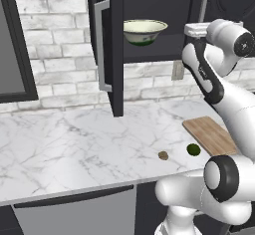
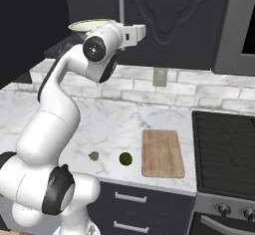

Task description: Open the cabinet. Place the bowl and condiment on the counter. Then place the lime and garlic on the cutting board.

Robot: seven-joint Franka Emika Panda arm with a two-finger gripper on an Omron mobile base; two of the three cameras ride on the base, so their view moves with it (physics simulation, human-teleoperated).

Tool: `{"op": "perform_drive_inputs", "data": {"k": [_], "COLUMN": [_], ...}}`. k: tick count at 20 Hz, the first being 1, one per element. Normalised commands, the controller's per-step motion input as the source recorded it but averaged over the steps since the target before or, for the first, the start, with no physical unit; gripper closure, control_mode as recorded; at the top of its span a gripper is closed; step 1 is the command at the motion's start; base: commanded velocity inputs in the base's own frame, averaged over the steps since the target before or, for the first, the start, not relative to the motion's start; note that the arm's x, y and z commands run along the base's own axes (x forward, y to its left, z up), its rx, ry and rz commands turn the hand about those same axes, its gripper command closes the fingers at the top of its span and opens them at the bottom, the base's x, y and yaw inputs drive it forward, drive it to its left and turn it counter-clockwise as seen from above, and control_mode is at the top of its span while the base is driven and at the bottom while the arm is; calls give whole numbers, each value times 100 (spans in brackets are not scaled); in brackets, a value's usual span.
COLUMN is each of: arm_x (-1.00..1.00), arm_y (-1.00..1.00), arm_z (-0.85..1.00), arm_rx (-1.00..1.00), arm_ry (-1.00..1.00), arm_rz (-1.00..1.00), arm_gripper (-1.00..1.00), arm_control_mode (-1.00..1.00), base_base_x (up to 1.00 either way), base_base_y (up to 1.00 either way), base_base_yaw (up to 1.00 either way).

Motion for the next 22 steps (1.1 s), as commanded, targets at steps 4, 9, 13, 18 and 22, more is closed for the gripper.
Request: {"op": "perform_drive_inputs", "data": {"k": [4, 9, 13, 18, 22], "arm_x": [34, 35, 38, 40, 36], "arm_y": [0, 0, 0, 0, 0], "arm_z": [-4, 0, -1, -9, -25], "arm_rx": [-1, 0, 0, -1, -6], "arm_ry": [2, 3, 3, 2, 0], "arm_rz": [0, 0, 0, 0, 0], "arm_gripper": [-100, -100, -100, -100, 100], "arm_control_mode": [-100, -100, -100, -100, -100], "base_base_x": [0, 0, 0, 0, 0], "base_base_y": [0, 0, 0, 0, 0], "base_base_yaw": [0, 0, 0, 0, 0]}}
